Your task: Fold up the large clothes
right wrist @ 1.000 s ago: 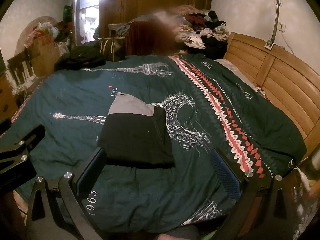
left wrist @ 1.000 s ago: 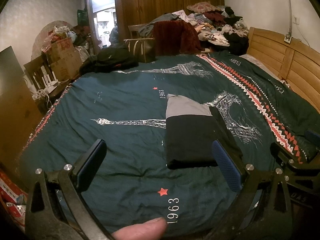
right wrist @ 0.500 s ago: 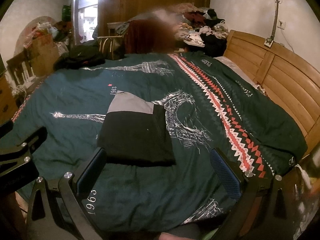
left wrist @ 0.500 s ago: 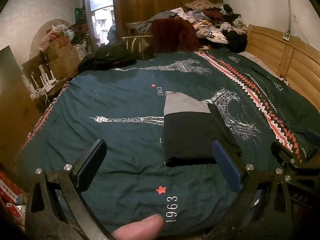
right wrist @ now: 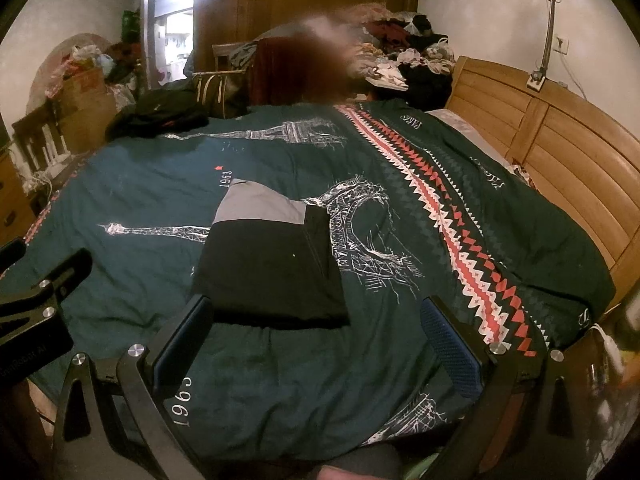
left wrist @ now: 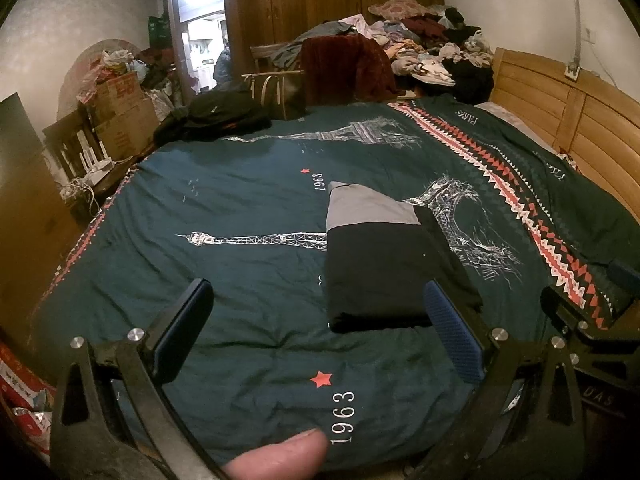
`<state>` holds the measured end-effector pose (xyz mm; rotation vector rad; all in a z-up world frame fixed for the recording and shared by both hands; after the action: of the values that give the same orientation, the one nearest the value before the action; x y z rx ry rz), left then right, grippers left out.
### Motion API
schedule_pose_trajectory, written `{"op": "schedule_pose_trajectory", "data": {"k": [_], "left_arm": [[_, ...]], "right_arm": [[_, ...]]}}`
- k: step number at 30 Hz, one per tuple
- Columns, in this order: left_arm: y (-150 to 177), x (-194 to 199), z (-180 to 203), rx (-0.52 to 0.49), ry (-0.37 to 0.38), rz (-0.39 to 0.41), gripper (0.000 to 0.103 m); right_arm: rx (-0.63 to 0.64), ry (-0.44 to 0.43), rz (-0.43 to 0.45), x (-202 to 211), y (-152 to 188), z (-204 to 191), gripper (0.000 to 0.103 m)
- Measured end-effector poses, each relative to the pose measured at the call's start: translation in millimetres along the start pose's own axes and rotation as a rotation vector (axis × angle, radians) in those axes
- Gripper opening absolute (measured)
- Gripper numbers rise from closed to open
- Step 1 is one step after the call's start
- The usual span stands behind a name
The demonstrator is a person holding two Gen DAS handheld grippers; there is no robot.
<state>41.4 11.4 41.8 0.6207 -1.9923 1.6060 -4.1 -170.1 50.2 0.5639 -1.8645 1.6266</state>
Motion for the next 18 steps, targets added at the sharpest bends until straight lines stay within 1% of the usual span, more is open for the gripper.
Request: {"op": "schedule_pose_trajectory", "data": {"k": [18], "left_arm": [[0.5,-1.8,3.0,-0.013,0.016,0.006,0.103]], "right_arm": [[-0.002,0.000,-0.001,0.1,-2.0,0.7,0.103]]}}
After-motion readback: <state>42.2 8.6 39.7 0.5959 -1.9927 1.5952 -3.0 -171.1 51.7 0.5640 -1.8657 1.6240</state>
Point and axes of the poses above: each gripper's, at about its wrist camera, not at the fingertips, and x roughly against the way its jaws point, z to its right, y to its underside, the point moved 3 cm from there along -x, roughly the way its jaws point, and after that the axes turned 9 degrees about -x, right-handed, at the moved point
